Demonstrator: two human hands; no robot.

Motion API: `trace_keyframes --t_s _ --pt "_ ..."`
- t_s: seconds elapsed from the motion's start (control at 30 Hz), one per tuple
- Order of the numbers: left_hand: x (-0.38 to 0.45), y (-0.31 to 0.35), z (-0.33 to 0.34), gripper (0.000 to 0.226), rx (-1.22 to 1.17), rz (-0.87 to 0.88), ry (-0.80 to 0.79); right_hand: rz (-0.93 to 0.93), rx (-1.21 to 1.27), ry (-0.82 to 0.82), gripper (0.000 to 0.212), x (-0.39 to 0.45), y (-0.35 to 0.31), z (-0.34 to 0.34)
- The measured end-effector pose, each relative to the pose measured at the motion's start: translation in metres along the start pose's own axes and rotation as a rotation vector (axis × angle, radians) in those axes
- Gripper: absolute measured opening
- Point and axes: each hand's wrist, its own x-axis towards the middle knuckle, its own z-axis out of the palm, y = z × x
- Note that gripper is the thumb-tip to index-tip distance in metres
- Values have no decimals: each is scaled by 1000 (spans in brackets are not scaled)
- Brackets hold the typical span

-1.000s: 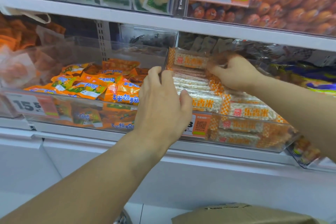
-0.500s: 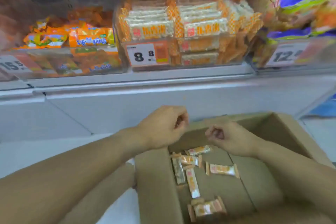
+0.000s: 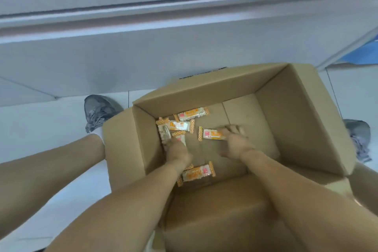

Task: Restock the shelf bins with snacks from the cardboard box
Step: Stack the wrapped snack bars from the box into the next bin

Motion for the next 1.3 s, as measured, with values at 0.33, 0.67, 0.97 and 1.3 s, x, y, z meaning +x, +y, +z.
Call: trace_keyframes --t_s 0.33,0.67,0.97,1.3 --pt "-10 1 43 38 -154 66 -55 59 -82 -272 34 12 14 16" --pt "-45 -6 37 43 361 225 -427 168 122 -380 30 -25 36 -8" --pt "-56 17 -13 67 74 229 -555 25 212 -377 27 -61 16 -87" --pt "-154 113 -260 24 -326 520 -611 -377 679 -34 43 -178 -32 -278"
